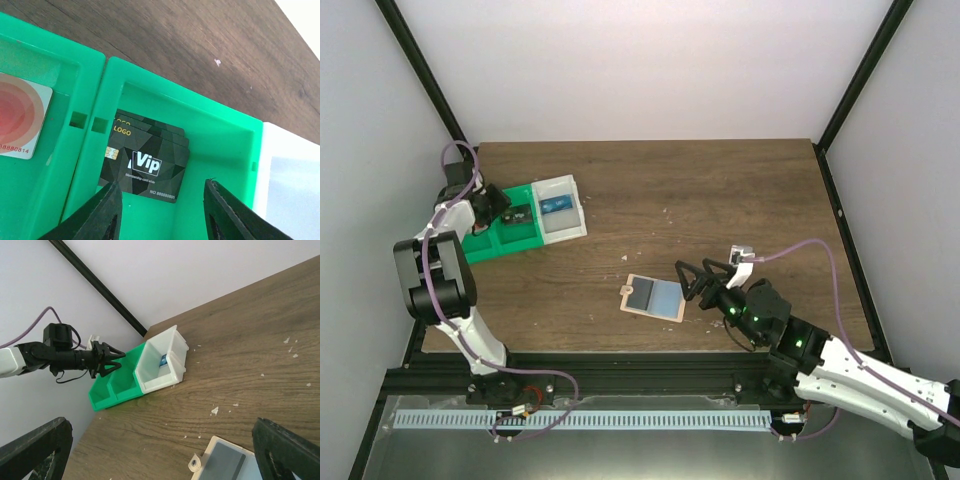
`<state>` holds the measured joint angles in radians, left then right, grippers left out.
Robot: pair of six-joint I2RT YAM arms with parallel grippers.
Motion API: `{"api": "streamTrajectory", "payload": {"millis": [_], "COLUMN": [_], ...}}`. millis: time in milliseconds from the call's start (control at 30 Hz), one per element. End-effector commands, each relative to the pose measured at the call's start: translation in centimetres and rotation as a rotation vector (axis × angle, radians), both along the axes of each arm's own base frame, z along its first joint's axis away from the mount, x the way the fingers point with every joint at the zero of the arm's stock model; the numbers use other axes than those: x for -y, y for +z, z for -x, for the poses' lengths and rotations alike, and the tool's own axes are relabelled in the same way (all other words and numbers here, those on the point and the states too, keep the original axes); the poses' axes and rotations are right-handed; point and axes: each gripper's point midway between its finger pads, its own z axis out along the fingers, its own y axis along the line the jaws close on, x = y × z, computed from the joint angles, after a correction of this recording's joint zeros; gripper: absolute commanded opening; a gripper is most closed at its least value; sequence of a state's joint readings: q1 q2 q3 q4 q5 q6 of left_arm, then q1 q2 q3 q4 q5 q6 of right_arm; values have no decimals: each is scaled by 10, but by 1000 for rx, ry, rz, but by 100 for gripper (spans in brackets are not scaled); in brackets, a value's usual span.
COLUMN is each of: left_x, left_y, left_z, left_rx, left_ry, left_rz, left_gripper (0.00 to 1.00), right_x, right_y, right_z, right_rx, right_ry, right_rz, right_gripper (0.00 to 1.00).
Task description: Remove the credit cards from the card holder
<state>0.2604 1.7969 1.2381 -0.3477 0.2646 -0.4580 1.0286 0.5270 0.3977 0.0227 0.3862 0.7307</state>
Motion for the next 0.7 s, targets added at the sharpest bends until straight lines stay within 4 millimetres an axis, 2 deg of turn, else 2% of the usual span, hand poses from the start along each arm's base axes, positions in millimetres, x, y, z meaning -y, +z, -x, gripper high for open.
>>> {"api": "streamTrajectory", "payload": {"millis": [0,133,300,433,667], "left_x": [3,27,67,108,194], "left_y": [25,50,81,87,88], "left_z": [1,6,25,46,92], "left_rx": [33,73,185,188,149], "left_ry": [19,-37,-152,-298,-571], "left_rz": [-16,1,67,101,117], "left_gripper": [49,57,65,66,59], "right_x": [7,10,9,-1,-16], "right_y": [8,-2,-15,-30,-66], "right_z": [-1,-3,-5,-4,-7], "right_rx": [-22,-72,-152,-221,-306], "right_ry": [-26,-53,-70,-39,-13], "right_rz": [-14,30,145,233,318], "right_gripper": [100,100,100,100,100]}}
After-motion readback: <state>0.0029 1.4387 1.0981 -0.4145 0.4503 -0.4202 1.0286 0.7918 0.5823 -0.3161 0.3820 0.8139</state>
